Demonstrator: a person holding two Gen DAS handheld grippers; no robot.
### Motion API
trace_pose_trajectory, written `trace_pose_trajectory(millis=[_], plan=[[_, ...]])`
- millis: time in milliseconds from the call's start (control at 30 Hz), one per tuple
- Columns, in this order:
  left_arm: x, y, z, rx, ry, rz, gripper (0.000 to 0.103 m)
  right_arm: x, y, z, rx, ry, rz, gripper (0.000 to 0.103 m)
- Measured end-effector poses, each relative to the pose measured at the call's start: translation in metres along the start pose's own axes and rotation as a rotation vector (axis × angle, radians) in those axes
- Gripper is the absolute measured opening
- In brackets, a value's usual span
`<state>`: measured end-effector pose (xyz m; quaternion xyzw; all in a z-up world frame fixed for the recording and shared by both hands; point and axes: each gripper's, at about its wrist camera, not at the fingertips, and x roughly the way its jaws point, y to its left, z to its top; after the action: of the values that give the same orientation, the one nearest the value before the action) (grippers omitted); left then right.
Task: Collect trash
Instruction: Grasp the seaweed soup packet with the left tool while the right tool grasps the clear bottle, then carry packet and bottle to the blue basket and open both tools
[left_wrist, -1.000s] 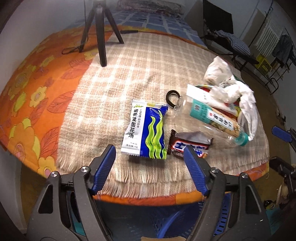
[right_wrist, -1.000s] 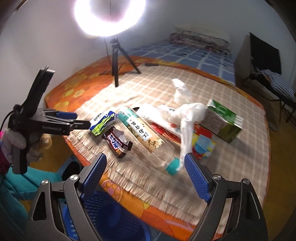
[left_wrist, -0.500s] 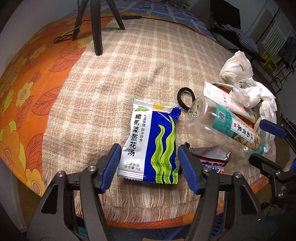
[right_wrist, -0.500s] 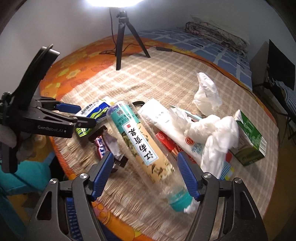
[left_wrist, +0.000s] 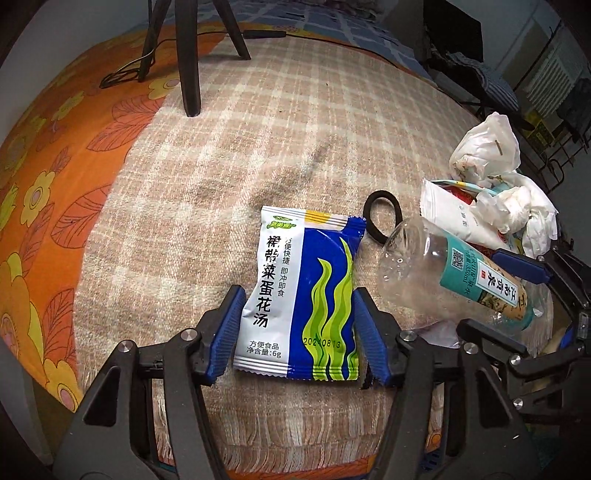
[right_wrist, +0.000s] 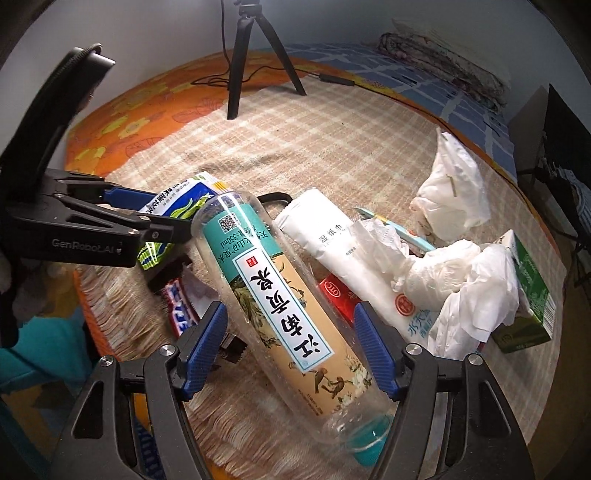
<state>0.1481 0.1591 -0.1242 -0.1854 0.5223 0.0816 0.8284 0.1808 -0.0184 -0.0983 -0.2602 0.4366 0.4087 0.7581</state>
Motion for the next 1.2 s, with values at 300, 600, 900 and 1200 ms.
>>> trace_pose_trajectory(millis=[300, 600, 900, 1200], plan=[[-0.001, 0.007, 0.004, -0.033, -0.011, -0.017, 0.051, 0.009, 0.008, 0.005, -0.032, -0.001, -0.017, 0.071], [-0.005, 0.017, 0.008, -0.06, -0.031, -0.017, 0.048, -0.005, -0.003, 0.007, 0.073, -0.061, 0.092, 0.06], [-0.022, 0.036, 0.016, -0.106, -0.082, -0.029, 0.048, -0.019, -0.007, 0.014, 0.182, -0.144, 0.185, 0.059], [-0.045, 0.031, 0.03, -0.072, -0.145, -0.037, 0.048, -0.049, -0.015, 0.021, 0.24, -0.268, 0.183, 0.057]])
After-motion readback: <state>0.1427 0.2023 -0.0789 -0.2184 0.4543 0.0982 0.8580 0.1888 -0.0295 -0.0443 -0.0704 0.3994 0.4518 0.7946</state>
